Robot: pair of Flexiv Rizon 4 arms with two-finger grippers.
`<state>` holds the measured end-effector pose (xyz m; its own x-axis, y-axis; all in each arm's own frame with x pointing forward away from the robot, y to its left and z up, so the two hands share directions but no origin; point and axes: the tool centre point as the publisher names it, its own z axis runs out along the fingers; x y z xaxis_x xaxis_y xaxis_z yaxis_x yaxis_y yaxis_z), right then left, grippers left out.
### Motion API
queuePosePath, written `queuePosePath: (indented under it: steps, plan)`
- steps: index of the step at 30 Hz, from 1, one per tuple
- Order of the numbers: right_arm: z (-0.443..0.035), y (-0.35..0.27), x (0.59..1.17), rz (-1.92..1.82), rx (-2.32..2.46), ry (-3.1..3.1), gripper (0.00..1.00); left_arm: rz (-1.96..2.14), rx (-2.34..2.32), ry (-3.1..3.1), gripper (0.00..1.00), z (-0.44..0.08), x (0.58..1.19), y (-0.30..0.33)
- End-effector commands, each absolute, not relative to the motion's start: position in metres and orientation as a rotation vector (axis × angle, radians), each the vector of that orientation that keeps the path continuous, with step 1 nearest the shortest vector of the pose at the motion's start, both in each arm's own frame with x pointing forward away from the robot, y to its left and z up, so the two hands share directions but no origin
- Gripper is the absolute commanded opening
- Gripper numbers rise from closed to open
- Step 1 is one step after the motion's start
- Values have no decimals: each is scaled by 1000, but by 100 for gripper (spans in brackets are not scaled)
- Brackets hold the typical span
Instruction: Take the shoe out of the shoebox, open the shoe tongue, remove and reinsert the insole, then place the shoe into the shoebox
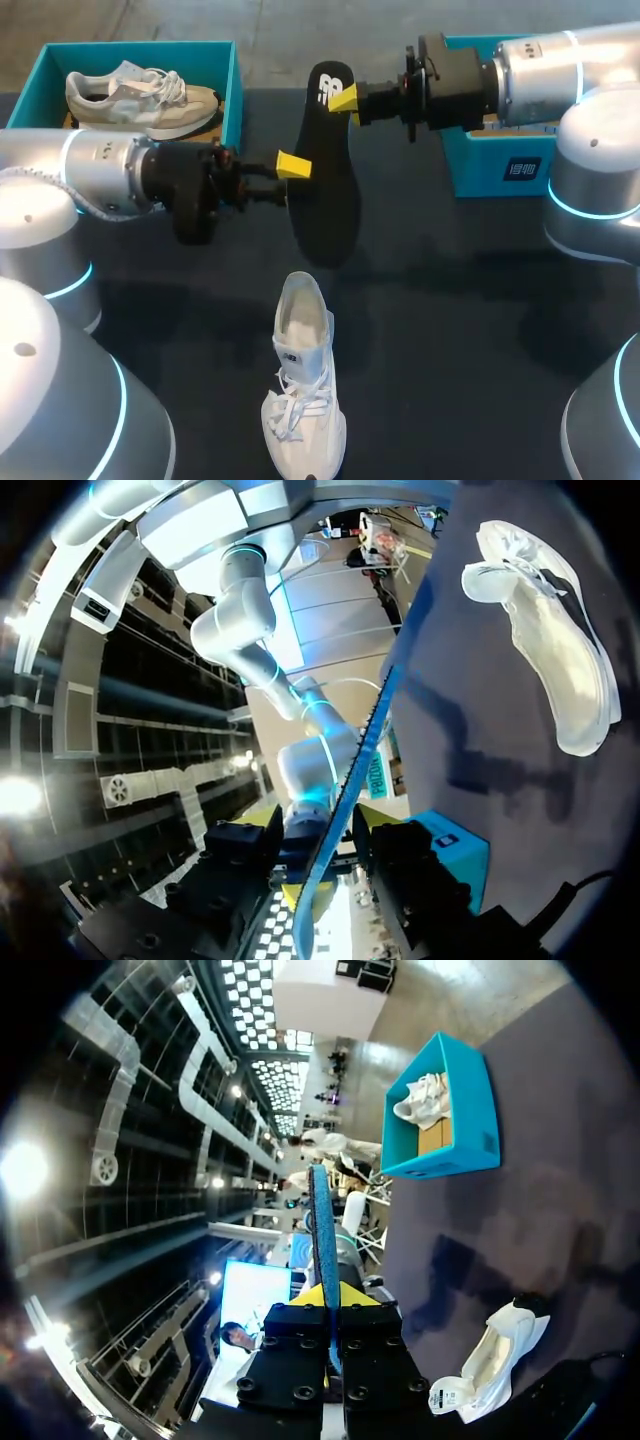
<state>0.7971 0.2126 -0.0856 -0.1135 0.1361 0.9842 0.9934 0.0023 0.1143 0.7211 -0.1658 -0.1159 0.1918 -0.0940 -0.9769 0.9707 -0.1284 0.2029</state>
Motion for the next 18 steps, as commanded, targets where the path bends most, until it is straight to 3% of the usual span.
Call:
queuePosePath:
  steps: [1, 11, 18]
  plan:
    - [-86, 214, 797, -1232, -1260, -1392, 0, -1192, 1335, 930, 39, -114, 720, -171]
    - [-86, 214, 797, -1232, -1260, -1392, 0, -1186, 1338, 922, 33, -113, 717, -176]
    - [-86, 214, 797, -1232, -1260, -1392, 0, -1178, 1328, 920, 20, -112, 715, -178]
